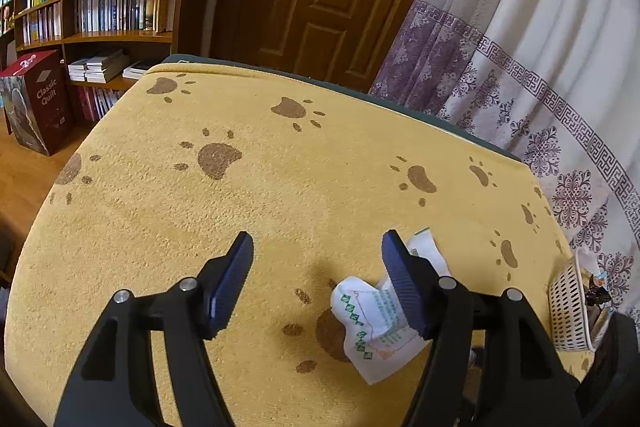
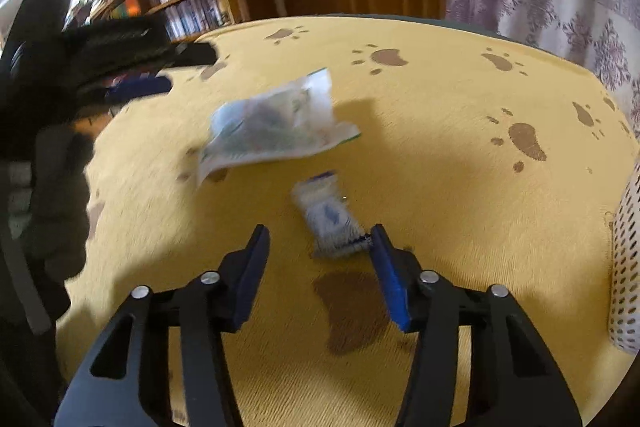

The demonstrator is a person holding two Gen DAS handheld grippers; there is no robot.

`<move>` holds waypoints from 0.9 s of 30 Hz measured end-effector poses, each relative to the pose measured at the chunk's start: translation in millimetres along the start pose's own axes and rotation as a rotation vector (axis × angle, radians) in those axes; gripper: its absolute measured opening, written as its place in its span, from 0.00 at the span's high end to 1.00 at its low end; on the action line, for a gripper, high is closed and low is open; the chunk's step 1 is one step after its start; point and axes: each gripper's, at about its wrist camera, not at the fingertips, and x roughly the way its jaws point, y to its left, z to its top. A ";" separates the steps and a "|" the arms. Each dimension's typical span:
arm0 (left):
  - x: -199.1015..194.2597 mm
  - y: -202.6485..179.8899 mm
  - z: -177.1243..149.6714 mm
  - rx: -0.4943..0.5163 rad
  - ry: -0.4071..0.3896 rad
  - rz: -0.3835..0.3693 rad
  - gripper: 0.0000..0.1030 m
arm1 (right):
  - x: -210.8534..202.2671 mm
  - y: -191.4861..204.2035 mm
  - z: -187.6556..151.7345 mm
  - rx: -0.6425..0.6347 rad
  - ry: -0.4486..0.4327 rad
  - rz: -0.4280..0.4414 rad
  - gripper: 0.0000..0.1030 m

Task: Organize snacks
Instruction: 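Grasp the small white-and-blue packet with right tool while left tool holds the green packet, then carry the small packet to the basket and release it with right tool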

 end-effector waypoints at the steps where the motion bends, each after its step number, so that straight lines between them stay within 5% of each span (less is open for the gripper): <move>1: -0.4 -0.3 0.1 0.003 -0.001 0.000 0.35 | -1.4 1.2 -0.6 0.001 0.000 0.005 0.56; 8: -0.6 -3.2 -0.6 0.028 -0.002 -0.004 0.33 | 7.1 -1.8 7.8 0.034 -0.016 -0.066 0.57; 13: 1.8 -7.5 -3.1 0.080 -0.003 -0.033 0.23 | 7.5 -5.8 9.0 0.061 -0.025 -0.106 0.72; 27: 17.8 -40.0 -33.3 0.359 0.056 -0.193 0.14 | -30.8 -23.2 -18.8 0.151 -0.062 -0.123 0.80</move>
